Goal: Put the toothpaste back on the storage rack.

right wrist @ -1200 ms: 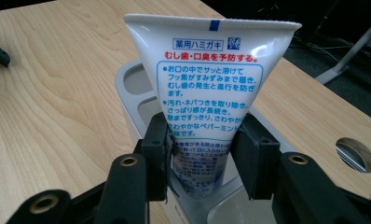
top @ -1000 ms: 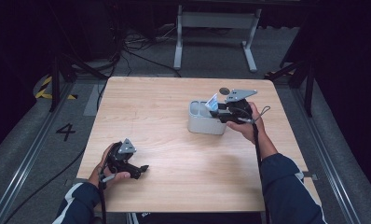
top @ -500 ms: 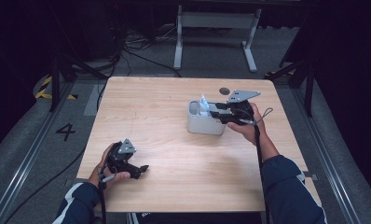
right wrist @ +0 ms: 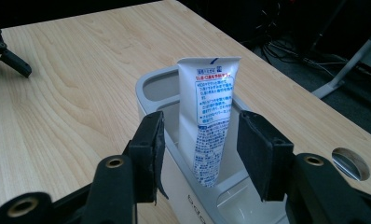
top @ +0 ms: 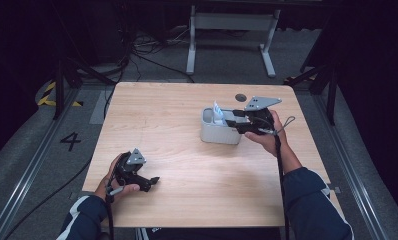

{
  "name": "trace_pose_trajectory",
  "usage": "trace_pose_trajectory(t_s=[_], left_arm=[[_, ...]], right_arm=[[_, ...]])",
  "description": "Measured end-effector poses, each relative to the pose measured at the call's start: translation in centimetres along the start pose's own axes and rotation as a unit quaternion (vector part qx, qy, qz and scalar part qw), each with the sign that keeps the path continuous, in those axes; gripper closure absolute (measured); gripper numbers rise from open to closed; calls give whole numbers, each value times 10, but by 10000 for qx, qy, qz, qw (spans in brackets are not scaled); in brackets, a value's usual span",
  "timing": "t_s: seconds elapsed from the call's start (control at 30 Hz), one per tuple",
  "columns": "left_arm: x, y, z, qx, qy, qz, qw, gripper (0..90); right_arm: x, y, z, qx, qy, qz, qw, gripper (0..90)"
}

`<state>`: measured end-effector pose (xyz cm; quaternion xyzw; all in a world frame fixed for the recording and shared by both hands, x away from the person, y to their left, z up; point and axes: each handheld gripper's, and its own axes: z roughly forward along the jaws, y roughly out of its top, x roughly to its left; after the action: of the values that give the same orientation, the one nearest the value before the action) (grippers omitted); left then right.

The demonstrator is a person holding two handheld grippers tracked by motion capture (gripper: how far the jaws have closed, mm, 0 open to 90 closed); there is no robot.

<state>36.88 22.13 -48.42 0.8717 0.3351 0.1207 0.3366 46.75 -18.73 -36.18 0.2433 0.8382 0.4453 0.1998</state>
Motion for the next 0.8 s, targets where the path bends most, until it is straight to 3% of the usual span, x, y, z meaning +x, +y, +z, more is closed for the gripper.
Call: trace_pose_trajectory(t_s=[0.8], left_arm=[[0,0,0,2,1,-3,10000,7]], right_arm=[[12,7,-23,404,-399,-316,9979,372]])
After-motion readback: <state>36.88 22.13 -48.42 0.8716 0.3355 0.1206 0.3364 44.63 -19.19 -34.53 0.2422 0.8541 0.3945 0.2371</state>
